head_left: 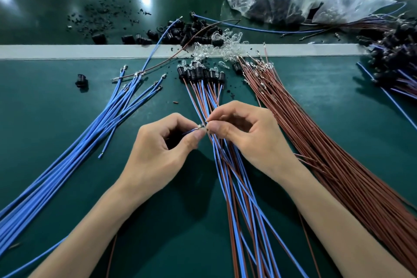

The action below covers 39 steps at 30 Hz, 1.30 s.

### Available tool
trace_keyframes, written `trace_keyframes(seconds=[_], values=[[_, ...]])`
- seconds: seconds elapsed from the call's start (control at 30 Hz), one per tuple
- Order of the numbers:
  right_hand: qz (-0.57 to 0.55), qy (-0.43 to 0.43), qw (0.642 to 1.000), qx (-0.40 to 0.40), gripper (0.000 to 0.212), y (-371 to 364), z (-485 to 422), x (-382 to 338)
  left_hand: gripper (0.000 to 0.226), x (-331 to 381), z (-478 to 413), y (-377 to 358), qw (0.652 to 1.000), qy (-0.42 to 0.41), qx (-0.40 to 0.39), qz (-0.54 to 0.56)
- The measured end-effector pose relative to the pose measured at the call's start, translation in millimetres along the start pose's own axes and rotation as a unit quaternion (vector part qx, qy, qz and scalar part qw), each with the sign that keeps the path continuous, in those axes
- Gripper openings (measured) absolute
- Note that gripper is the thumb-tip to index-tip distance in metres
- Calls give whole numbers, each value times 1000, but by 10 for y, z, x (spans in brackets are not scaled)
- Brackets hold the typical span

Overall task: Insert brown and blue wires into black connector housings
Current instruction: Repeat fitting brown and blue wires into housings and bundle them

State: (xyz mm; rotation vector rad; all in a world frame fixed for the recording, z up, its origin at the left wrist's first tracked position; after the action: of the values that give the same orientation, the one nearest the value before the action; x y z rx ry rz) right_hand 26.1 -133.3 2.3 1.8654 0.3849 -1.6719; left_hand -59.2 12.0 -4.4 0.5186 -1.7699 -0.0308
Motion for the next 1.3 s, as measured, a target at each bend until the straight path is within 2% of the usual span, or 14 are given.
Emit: trace_keyframes(seconds=[0.13,0.3,0.53,0.8,0.9,1.3], values=[[-119,-31,992,26,5,1,-14,10,16,7,7,-8,1000,-1,-3,1],[-119,-52,991,-24,12,13,-18,14,16,-6,6,2,1000,-12,3,-1],[-165,-54,985,20,9,-38,-6,12,12,-19,-7,-1,1000,-15,-4,6],[-126,-40,991,-24,12,-24,2,-12,11,-23,-17,11,1000,-26,-11,-2],[-106,-28,993,-43,19,10,-9,-11,8,-27,-17,11,1000,-26,-16,1],[22,61,998,-20,11,-6,-12,36,9,-1,-3,-33,998,-58,11,-6]])
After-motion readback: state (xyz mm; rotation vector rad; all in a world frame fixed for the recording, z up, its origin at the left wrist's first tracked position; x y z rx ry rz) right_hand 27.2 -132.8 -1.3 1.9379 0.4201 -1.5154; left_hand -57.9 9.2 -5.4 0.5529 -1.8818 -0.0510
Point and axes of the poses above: each hand's wrist, its own z-axis away from the middle knuckle, its own y-axis out of the back of the hand, x = y × z, the point moved 1 cm from there along -z, towards the middle knuckle, and after that the axes turned 8 degrees about -y, right-handed, at the moved point
